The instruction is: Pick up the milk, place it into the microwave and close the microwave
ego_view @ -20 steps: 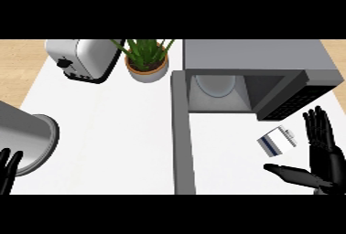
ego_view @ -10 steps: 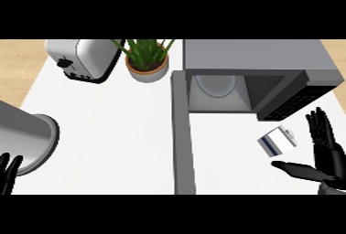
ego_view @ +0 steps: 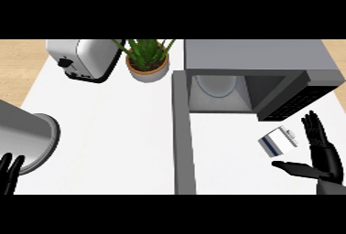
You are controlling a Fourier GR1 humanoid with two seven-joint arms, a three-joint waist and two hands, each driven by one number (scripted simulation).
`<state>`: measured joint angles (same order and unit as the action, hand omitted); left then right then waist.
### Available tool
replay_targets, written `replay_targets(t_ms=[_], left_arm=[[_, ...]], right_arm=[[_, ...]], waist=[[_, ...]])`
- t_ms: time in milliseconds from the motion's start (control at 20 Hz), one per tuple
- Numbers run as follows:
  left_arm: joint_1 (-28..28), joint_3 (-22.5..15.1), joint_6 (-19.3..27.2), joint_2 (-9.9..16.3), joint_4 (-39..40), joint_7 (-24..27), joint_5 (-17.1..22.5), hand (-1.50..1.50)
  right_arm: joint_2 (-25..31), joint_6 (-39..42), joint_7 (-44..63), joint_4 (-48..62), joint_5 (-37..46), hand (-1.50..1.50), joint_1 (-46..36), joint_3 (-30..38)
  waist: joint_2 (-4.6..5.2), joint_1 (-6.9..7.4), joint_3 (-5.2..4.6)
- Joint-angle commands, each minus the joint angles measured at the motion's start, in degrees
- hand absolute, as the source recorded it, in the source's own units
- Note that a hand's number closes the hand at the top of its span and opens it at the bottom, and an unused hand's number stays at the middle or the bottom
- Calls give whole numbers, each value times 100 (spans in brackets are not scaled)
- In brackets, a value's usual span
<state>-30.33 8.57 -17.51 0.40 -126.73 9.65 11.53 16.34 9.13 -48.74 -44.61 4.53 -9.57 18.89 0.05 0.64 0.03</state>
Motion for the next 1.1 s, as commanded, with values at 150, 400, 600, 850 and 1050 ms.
replay_targets(t_ms=[150, 400, 600, 850, 1050], left_arm=[[-25, 169, -172, -37, 20, -36, 88, -150], [-192, -38, -46, -38, 116, 269, -92, -150], [-11, 233, -249, -29, 376, 275, -27, -150], [64, -46, 56, -39, 61, -41, -122, -150], [-111, -211, 139, -36, -235, -82, -43, -150]], right_arm=[[438, -47, -1017, 1952, 131, -150, -709, 256], [442, 72, -1089, 2697, 310, -150, -1188, 96], [383, 186, -1428, 2932, 396, -150, -1143, 6], [331, 441, -1593, 3198, 345, -150, -1142, 32], [361, 234, -1636, 3239, 278, -150, -1227, 122]], waist=[[13, 34, 6], [18, 63, 8], [23, 65, 10], [40, 84, 19], [38, 94, 21]])
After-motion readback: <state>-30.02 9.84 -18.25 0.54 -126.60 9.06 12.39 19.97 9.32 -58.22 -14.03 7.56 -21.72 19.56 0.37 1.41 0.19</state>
